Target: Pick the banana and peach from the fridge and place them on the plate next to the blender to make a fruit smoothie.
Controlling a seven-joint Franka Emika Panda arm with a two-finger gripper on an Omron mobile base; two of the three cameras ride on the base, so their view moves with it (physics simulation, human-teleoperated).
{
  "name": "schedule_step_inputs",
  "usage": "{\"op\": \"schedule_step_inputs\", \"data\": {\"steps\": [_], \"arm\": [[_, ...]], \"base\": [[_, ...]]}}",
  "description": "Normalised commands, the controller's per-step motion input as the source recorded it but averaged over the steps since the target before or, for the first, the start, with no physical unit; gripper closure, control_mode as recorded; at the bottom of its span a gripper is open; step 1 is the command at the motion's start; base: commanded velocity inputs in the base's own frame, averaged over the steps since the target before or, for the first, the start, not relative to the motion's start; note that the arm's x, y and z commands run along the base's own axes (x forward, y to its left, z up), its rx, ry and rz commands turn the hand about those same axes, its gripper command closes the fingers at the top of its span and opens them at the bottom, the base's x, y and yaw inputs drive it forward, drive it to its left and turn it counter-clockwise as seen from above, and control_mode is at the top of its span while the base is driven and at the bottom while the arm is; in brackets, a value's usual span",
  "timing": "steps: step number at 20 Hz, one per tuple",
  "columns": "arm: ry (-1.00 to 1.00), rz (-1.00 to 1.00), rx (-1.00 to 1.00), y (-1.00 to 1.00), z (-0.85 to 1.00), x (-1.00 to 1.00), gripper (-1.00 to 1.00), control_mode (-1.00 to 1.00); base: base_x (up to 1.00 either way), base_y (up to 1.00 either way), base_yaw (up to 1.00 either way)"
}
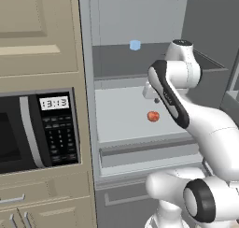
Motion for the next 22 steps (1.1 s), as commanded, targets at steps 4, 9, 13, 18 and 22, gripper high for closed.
{"op": "schedule_step_inputs", "data": {"steps": [4,9,13,18,22], "arm": [[-0.12,0.0,0.0,0.03,-0.33,-0.24,-1.0,-1.0],[-0.23,0.0,-0.09,-0.09,-0.91,-0.35,-1.0,-1.0],[0.04,-0.01,-0.01,-0.06,-0.5,0.85,-1.0,-1.0],[0.06,-0.01,0.02,-0.19,-0.09,0.83,-1.0,-1.0],[0.03,0.0,0.0,-0.14,-0.04,0.22,-1.0,-1.0]], "base": [[0.0,0.0,0.0],[0.0,0.0,0.0],[0.0,0.0,0.0],[0.0,0.0,0.0],[0.0,0.0,0.0]]}}
